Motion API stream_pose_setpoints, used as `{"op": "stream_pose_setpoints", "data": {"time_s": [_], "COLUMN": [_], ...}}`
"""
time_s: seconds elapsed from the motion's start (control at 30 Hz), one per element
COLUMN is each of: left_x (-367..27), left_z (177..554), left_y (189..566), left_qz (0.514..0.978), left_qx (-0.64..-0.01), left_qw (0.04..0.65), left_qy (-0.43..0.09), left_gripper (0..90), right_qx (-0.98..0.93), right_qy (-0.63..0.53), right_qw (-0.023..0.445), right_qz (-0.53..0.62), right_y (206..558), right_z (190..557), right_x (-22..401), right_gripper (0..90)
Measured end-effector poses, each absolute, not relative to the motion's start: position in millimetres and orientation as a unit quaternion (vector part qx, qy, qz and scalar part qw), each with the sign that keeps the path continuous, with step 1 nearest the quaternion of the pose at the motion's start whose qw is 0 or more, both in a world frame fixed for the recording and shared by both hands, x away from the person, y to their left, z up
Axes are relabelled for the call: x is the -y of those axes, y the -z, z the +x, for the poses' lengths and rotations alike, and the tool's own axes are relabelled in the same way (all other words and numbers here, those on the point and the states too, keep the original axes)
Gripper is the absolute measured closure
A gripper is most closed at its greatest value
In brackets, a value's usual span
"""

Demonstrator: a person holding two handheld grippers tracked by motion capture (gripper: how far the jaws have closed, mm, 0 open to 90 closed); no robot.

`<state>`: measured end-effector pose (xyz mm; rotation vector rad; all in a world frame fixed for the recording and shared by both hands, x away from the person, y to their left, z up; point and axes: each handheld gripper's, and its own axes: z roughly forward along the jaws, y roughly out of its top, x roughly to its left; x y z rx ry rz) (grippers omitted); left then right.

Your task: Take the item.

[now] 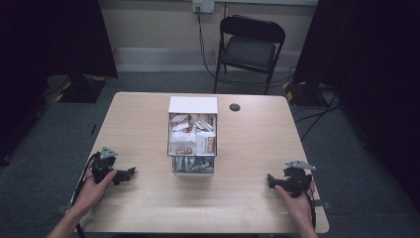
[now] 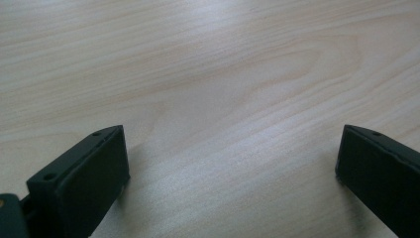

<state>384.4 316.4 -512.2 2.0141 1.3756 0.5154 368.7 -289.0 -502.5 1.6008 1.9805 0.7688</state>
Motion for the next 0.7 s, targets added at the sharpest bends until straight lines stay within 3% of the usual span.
{"op": "stream_pose_setpoints", "data": {"time_s": [0.27, 0.4, 0.7], "left_x": [-316.5, -316.5, -316.5], "left_z": [384.4, 384.4, 384.4], "left_y": [512.2, 512.1, 512.2], "left_qz": [0.766, 0.766, 0.766], "left_qx": [-0.523, -0.523, -0.523], "left_qw": [0.319, 0.319, 0.319], "left_qy": [-0.196, -0.195, -0.196], "left_gripper": [0.0, 0.0, 0.0], "right_qx": [-0.720, -0.721, -0.721], "right_qy": [-0.279, -0.292, -0.302], "right_qw": [0.240, 0.239, 0.232], "right_qz": [0.589, 0.581, 0.579], "right_y": [501.8, 498.8, 494.0], "right_z": [367.0, 364.6, 363.5], "right_x": [287.7, 287.1, 285.8], "right_gripper": [0.8, 15.8, 17.5]}}
